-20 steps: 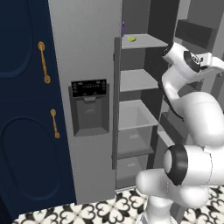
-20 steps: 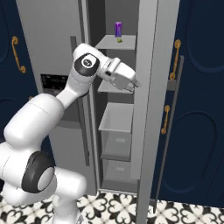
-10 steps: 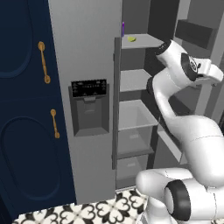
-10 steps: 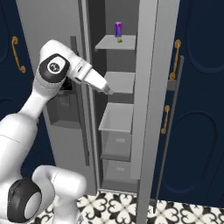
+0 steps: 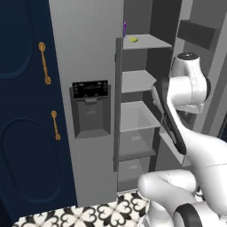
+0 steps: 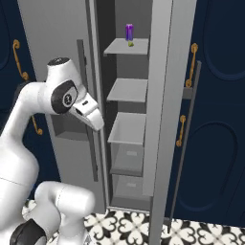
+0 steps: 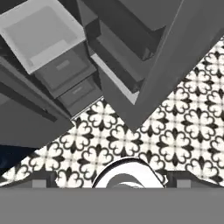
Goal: Grab a lemon wedge from the fridge and one ice cube from the ice bowl, and put them in the glass of lemonade.
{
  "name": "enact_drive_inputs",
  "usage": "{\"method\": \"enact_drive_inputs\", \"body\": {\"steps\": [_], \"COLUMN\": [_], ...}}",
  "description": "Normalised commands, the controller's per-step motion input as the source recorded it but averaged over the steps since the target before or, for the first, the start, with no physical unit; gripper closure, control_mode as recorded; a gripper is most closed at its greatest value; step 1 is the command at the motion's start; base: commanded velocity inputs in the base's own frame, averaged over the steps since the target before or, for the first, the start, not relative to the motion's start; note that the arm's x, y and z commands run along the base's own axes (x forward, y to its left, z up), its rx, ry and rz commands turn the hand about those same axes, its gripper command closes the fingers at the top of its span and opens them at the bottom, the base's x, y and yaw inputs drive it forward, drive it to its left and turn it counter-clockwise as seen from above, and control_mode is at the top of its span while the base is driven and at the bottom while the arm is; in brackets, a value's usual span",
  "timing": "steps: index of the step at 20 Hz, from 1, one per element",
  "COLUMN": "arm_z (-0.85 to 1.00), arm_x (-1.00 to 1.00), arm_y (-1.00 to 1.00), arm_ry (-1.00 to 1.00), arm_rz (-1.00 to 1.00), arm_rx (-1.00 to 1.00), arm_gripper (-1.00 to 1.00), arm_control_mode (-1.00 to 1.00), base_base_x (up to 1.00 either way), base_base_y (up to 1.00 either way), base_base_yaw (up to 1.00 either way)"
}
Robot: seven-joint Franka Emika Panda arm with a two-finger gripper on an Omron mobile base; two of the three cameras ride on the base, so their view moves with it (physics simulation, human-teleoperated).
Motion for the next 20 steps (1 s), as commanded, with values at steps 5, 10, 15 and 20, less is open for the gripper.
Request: {"method": "enact_drive_inputs", "body": {"steps": [5, 10, 15, 20], "arm_z": [-0.01, 0.98, 0.37, 0.00], "arm_x": [-0.20, -0.96, -1.00, -0.52], "arm_y": [0.74, 0.31, 0.01, 0.01], "arm_ry": [0.13, 0.00, -0.13, -0.19], "arm_rz": [0.61, 0.24, 0.10, 0.02], "arm_rx": [0.34, -0.08, -0.07, -0.05], "arm_gripper": [-1.00, -1.00, -1.00, -1.00], "arm_control_mode": [-1.00, -1.00, -1.00, -1.00], "base_base_x": [0.00, 0.00, 0.00, 0.00], "base_base_y": [0.00, 0.00, 0.00, 0.00], "base_base_yaw": [0.00, 0.00, 0.00, 0.00]}}
